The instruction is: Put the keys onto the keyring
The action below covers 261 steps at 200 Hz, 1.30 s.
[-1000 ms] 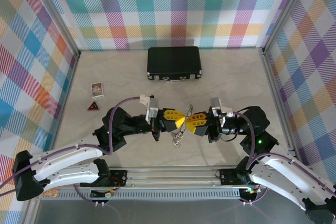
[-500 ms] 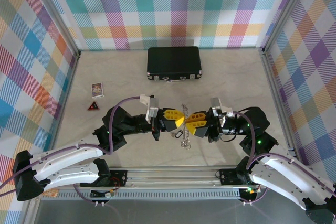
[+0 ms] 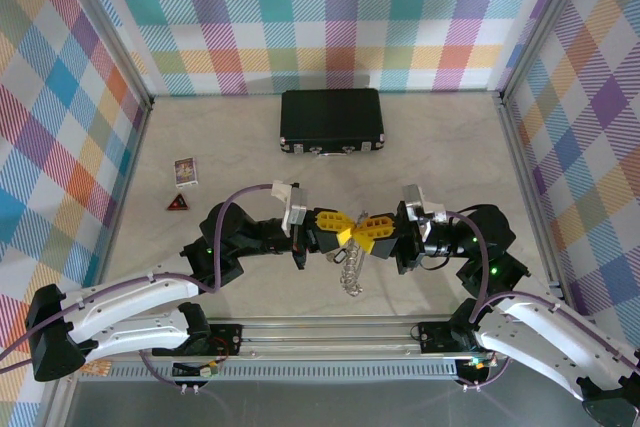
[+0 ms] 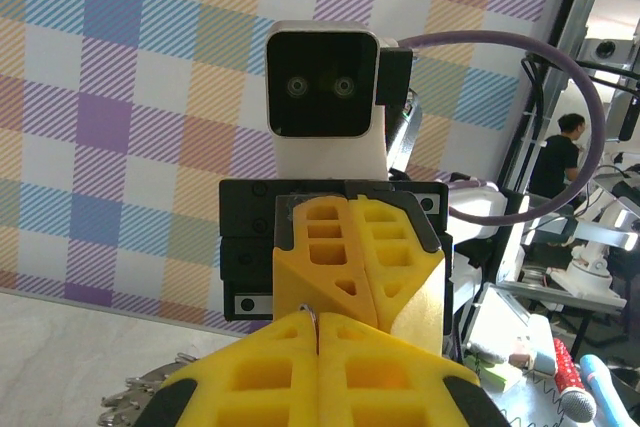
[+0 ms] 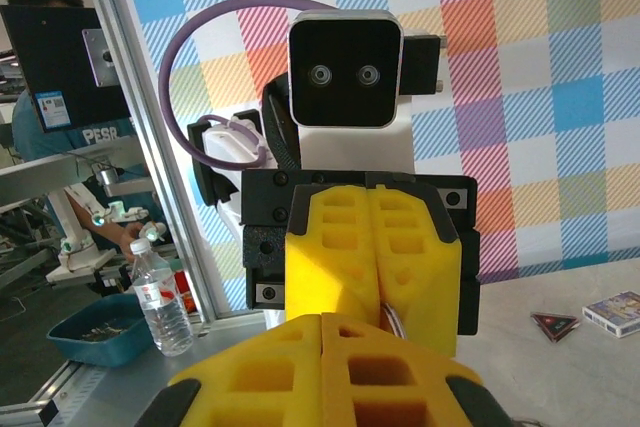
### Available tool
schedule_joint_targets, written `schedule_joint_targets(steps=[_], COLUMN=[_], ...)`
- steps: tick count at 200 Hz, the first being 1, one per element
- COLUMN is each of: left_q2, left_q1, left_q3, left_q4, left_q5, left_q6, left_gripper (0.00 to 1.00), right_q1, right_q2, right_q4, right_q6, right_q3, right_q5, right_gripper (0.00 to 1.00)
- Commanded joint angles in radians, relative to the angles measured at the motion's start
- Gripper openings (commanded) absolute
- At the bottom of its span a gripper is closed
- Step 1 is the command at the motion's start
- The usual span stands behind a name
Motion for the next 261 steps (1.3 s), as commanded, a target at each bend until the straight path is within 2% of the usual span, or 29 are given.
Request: schedule_joint_targets(steps=[1, 15, 42, 60, 98, 155, 200, 242, 261], left_q2=[-0.004, -0.01, -0.025, -0.027, -0.021, -0.027, -0.036, -0.045, -0.044], left_q1=[-0.003, -0.002, -0.003, -0.003, -0.003, -0.003, -0.003, -0.003, -0.004], left_q3=[0.019, 0.02, 0.017, 0.02, 0.022, 0.018, 0.014, 0.01, 0.007], left_q4=[0.009, 0.002, -0.001, -0.002, 0.011, 0.029, 0.037, 0.038, 0.041], left_q5=[0.066, 0.06, 0.046, 0.048, 0.055, 0.061, 0.063, 0.06, 0.056], left_q6=[-0.01, -0.005, -0.002, -0.001, -0.005, -0.012, -0.015, -0.016, -0.017], left_gripper=[0.0, 0.0, 0.0, 0.0, 0.0, 0.0, 0.0, 0.0, 0.0], right_q1=[0.002, 0.002, 0.002, 0.001, 0.001, 0.001, 0.001, 0.0, 0.0], right_q2=[0.007, -0.003, -0.057, -0.09, -0.08, -0.083, -0.095, -0.095, -0.08], right_q4=[-0.038, -0.077, -0.119, -0.162, -0.189, -0.14, -0.131, -0.123, -0.104], right_q6=[-0.034, -0.047, -0.052, -0.056, -0.041, -0.01, 0.016, 0.025, 0.027], right_q3=[0.016, 0.027, 0.019, 0.012, 0.014, -0.007, -0.022, -0.025, -0.026], right_q5=[0.061, 0.06, 0.081, 0.117, 0.148, 0.179, 0.199, 0.206, 0.169], right_gripper=[0.0, 0.0, 0.26, 0.32, 0.33, 0.35, 0.48, 0.49, 0.45])
